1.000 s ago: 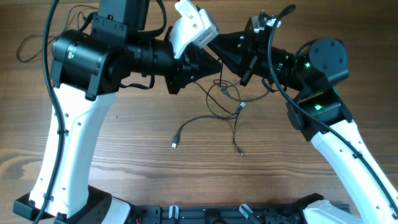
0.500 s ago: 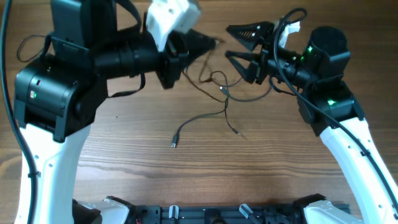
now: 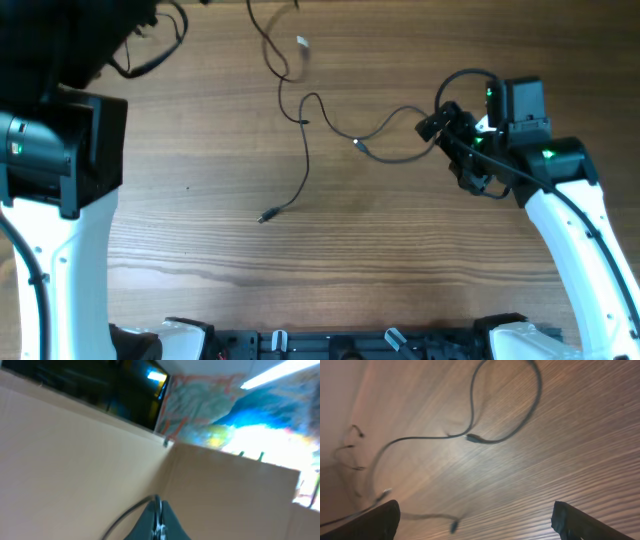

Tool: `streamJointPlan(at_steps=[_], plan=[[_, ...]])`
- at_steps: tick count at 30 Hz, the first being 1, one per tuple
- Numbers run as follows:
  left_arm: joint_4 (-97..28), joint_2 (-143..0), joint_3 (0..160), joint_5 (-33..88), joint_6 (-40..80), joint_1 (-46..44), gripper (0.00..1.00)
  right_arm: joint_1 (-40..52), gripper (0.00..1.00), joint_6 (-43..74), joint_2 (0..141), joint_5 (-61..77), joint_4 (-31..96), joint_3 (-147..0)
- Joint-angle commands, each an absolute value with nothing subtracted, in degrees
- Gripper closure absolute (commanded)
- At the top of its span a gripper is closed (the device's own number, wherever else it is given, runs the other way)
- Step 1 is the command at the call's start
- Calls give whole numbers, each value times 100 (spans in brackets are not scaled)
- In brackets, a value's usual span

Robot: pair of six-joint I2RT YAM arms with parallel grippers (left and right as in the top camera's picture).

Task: Untangle cables

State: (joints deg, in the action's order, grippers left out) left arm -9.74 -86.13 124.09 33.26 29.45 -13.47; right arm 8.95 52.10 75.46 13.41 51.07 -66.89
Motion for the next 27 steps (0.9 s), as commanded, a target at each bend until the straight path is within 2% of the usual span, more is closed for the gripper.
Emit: streamJointPlan(at_steps=[1, 3, 7, 11, 12, 15, 17, 21, 27], plan=[[-119, -8549, 12475, 3133, 4456, -1321, 96, 904, 0, 4639, 7909, 1656, 5100, -6700], [-213, -8549, 12475, 2792, 4521, -1321, 96, 923, 0, 4298, 8158, 2290, 4974, -6700], [-893, -8549, 12475, 1811, 4012, -1321, 96, 943, 0, 4198, 8412, 2322, 5013, -6700], [-1859, -8615, 12473, 1999, 3417, -1562, 96, 1063, 0, 4200, 8471, 2394, 4890, -6700], [-2056, -8637, 12475, 1796, 2980, -1559, 96, 1114, 0, 4195, 8471, 2408, 4895, -6700], [-2582, -8687, 12475, 707, 2672, -1415, 96, 1236, 0, 4195, 8473, 2403, 4974, -6700], [-3124, -8799, 12475, 40, 2672, -1044, 96, 1343, 0, 4193, 8473, 2401, 4982, -6700], [-3555, -9080, 12473, 180, 2733, -49, 96, 1409, 1, 4195, 8473, 2381, 5000, -6700], [-4150, -9476, 12473, 231, 2915, 519, 96, 1409, 0, 4195, 8477, 2314, 4982, -6700]])
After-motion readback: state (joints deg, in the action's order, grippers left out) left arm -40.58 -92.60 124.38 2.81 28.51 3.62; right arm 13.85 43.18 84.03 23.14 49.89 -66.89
